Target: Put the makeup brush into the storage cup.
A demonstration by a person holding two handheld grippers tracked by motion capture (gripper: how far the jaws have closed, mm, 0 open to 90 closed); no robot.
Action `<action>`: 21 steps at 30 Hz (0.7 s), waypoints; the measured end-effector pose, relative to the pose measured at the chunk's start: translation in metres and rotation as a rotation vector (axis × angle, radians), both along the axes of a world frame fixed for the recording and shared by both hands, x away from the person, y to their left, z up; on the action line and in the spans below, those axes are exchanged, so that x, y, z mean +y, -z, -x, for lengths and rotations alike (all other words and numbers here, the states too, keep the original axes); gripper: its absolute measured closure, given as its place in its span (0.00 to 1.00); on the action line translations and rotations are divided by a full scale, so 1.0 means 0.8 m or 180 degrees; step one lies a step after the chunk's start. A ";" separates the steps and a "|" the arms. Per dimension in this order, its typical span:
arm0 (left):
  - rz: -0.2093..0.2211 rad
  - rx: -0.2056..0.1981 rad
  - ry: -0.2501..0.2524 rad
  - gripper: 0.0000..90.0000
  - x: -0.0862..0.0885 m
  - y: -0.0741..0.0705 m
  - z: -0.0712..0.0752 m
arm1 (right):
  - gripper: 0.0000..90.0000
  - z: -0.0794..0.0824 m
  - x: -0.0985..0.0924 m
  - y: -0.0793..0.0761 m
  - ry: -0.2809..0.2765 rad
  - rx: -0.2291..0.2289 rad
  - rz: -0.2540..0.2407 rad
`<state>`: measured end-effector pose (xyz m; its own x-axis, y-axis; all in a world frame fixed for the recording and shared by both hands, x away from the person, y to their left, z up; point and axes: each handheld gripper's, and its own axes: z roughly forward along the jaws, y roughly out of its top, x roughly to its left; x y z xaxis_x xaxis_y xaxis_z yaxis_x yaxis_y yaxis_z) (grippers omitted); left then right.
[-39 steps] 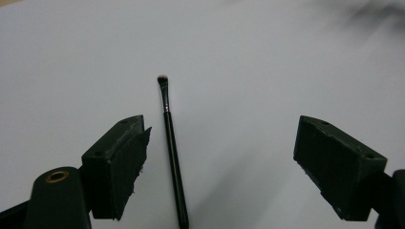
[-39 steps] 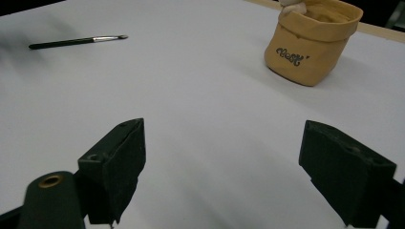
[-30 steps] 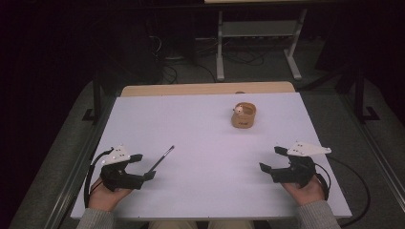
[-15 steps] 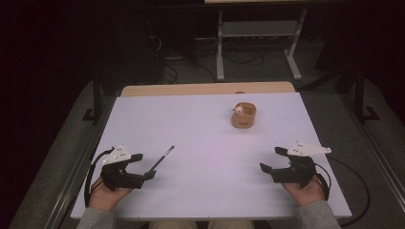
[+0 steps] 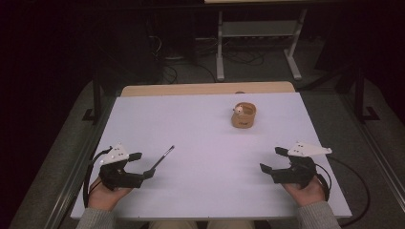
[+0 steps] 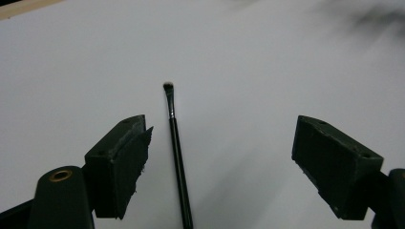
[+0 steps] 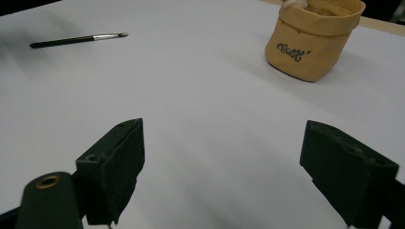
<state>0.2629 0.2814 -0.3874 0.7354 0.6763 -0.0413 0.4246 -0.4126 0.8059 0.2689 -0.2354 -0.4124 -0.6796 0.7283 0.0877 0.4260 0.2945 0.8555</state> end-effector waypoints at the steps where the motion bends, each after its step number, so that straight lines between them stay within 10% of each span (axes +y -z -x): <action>1: -0.0001 -0.0002 -0.0001 0.21 0.000 0.000 0.000 | 0.16 0.000 0.000 0.000 -0.0002 -0.0005 0.0002; 21: -0.0197 0.0138 0.0080 0.26 -0.010 -0.022 -0.019 | 0.16 -0.001 0.008 -0.006 -0.0059 -0.0049 0.0047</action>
